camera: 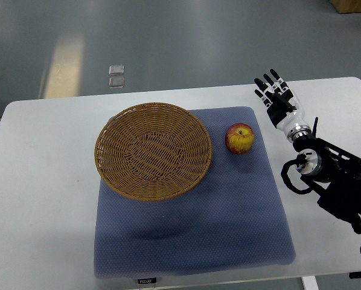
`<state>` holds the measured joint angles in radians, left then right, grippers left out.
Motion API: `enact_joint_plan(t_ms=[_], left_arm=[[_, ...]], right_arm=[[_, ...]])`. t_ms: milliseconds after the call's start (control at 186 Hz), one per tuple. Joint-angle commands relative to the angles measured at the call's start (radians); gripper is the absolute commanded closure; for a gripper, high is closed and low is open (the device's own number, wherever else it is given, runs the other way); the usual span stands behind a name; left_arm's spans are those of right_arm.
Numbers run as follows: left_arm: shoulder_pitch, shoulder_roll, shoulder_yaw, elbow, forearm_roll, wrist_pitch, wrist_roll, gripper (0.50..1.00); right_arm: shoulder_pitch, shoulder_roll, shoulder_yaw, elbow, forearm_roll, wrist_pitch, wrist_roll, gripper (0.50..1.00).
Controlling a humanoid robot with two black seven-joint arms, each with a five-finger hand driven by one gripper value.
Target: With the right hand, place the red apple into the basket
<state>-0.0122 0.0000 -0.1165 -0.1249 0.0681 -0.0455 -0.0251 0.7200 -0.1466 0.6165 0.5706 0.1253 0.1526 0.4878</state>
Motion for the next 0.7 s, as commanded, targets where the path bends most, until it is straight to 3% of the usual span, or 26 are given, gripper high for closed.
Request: enact_joint_plan(t_ms=[0, 479, 695], left_arm=[[0.000, 0.000, 0.000, -0.002, 0.001, 0.000, 0.001, 0.500], [0.000, 0.000, 0.000, 0.001, 0.001, 0.000, 0.001, 0.500], [0.001, 0.000, 0.000, 0.001, 0.001, 0.001, 0.001, 0.500]], right_arm=[[0.002, -0.002, 0.000, 0.000, 0.000, -0.002, 0.000, 0.576], [0.002, -0.018, -0.001, 0.002, -0.013, 0.001, 0.000, 0.576], [0.033, -0.070, -0.023, 0.008, -0.042, -0.004, -0.002, 0.576]])
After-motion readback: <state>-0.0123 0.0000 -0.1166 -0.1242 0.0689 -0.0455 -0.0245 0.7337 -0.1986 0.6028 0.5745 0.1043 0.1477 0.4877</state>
